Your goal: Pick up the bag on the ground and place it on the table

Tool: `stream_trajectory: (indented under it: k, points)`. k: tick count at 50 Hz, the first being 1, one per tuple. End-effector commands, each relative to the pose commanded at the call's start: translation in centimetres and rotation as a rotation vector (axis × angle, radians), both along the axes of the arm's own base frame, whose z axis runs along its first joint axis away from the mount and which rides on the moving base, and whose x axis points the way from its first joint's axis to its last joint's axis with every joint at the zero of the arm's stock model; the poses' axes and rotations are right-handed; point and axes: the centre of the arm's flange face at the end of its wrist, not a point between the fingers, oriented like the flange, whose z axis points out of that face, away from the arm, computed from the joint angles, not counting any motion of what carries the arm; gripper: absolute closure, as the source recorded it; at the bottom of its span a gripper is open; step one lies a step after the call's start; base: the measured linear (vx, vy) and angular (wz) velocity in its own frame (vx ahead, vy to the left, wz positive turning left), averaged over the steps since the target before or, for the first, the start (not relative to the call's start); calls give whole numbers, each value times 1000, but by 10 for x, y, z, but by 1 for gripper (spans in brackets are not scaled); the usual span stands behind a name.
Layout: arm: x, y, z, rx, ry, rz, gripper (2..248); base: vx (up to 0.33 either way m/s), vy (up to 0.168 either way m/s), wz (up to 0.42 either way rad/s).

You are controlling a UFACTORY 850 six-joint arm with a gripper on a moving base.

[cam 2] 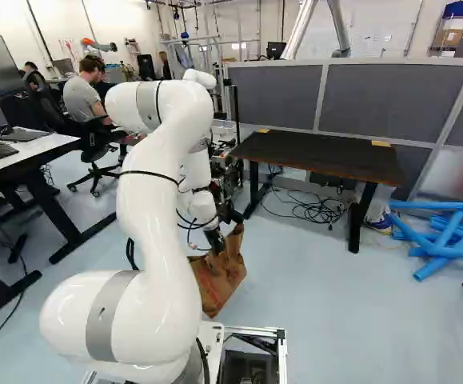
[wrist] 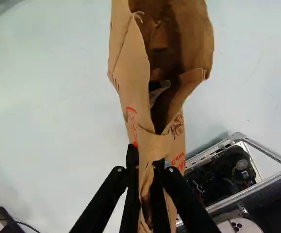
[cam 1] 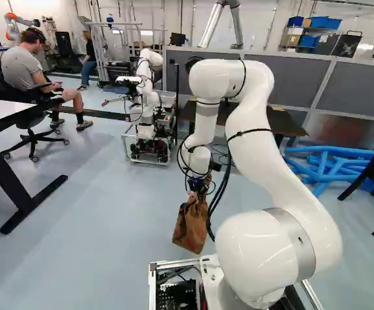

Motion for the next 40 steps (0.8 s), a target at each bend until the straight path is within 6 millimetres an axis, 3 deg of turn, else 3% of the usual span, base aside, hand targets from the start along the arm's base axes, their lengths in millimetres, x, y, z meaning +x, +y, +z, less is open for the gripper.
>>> stream_trajectory:
  k: [40]
  points:
    - [-28,6,59,5,-40,18,229,0,0,0]
